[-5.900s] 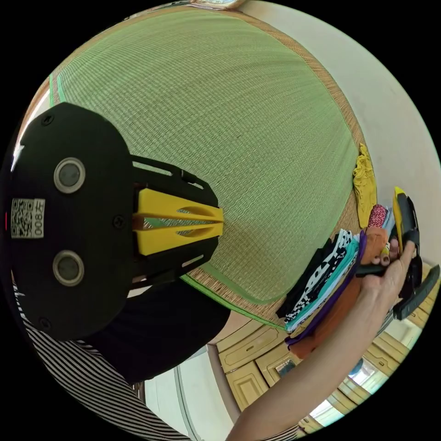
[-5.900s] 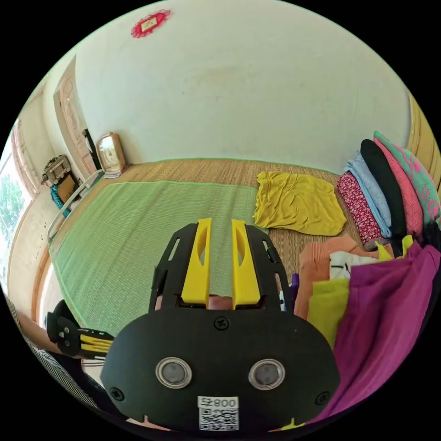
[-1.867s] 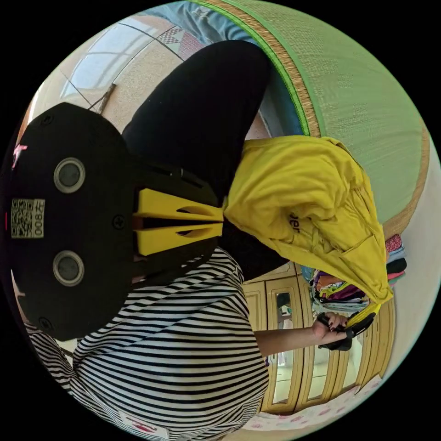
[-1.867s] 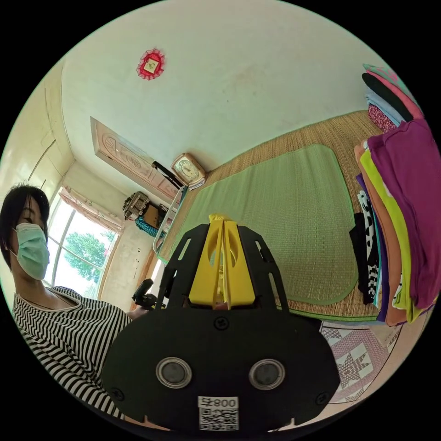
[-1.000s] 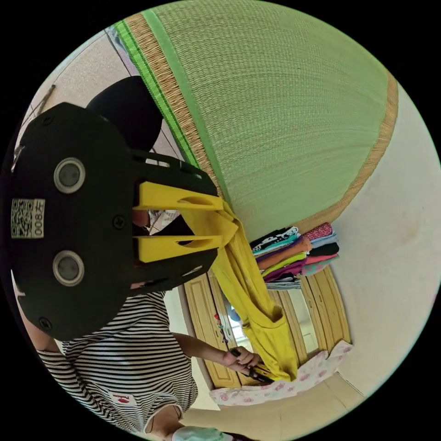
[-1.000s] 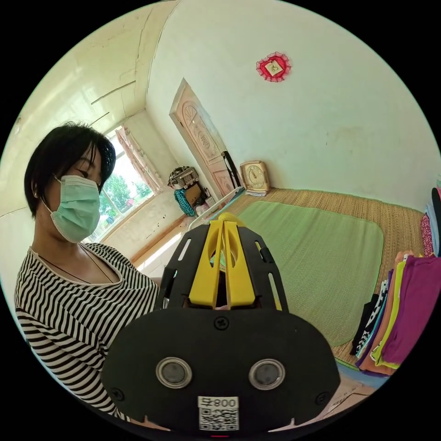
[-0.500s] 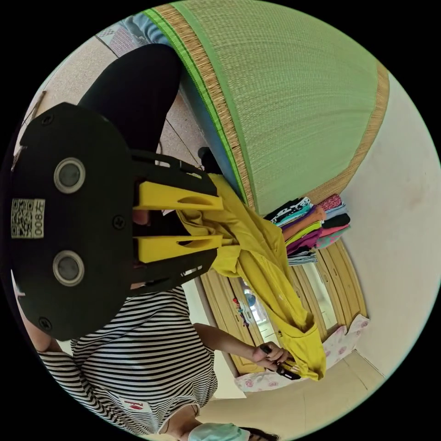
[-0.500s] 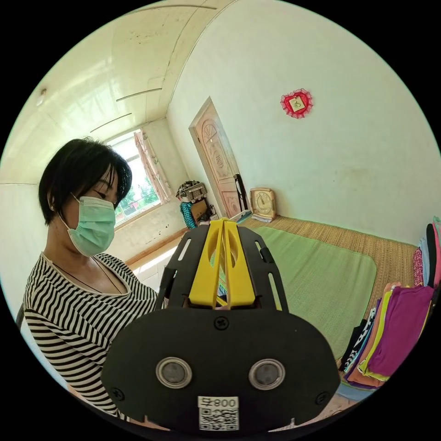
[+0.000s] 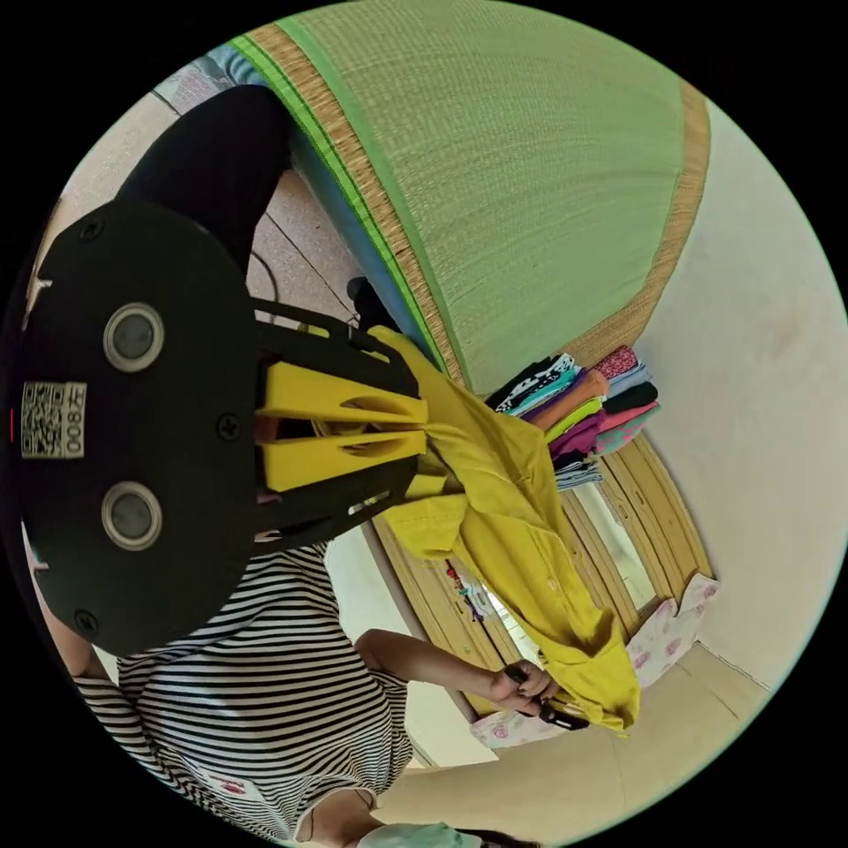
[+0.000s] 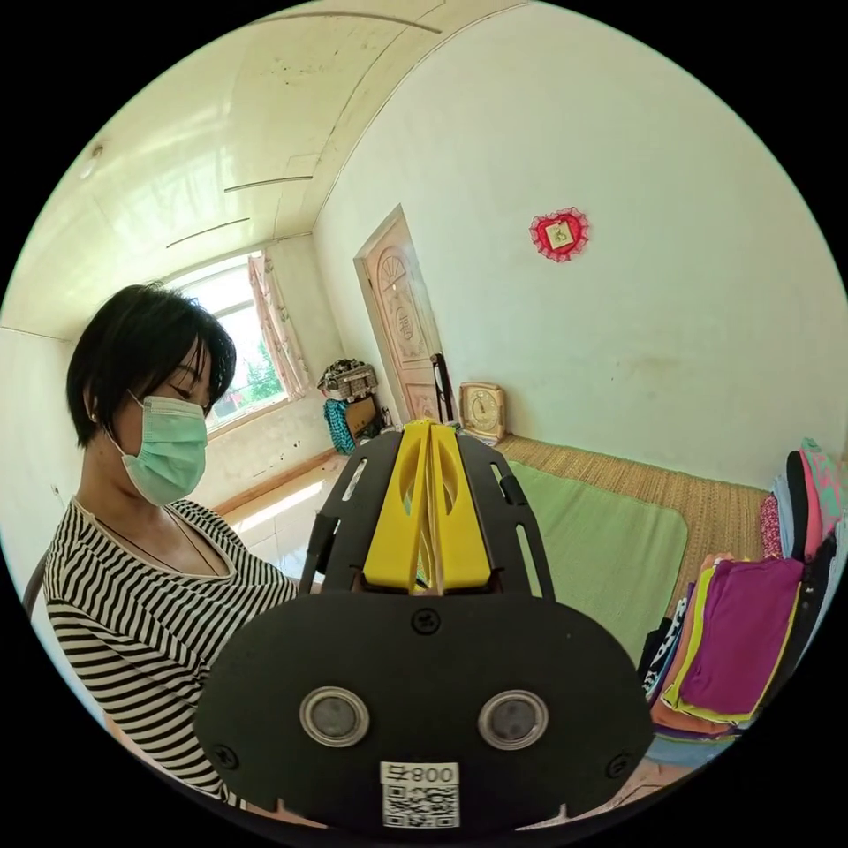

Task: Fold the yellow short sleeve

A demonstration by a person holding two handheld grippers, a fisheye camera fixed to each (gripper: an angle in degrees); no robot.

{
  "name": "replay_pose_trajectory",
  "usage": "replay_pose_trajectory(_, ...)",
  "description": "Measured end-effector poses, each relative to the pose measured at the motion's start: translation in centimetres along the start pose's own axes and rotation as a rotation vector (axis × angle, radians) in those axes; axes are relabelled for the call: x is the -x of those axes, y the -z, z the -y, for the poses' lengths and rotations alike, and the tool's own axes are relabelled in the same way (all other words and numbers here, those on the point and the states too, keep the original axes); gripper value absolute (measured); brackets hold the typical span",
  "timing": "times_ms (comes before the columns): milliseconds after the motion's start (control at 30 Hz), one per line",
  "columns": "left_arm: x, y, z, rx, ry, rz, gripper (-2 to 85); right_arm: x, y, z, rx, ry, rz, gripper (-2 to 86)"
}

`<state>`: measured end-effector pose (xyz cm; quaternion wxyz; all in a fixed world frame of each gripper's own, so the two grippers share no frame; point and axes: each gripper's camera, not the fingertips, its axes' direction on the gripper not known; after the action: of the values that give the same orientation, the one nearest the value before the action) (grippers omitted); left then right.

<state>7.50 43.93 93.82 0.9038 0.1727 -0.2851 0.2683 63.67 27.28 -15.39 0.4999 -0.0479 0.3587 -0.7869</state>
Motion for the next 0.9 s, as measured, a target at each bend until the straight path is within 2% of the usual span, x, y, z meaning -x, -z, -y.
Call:
replay_pose_trajectory(133,-3.8,7.2,-0.2,-0.150,-0.029,0.131,0.9,-2.8,3.2,-2.0,-0.050,-0.083,-0.067,-0.1)
replay_pose_trajectory(367,-13.2,16.8,0.3,-0.299,-0.192,0.328,0.6,-7.0,7.7,-5.6,-0.138,-0.202,-0.070,-0.1)
replay_pose_trajectory(633,-25.5,26.0,0.5,-0.497,-0.379,0.520,0.6,-8.9,10.1,-6.0,-0.180,-0.181,-0.041,-0.1)
replay_pose_trajectory(900,-34.7,30.8,0.9,-0.637,-0.519,0.707,0.5,-10.5,10.2,-5.3,-0.190,-0.137,0.041,-0.1)
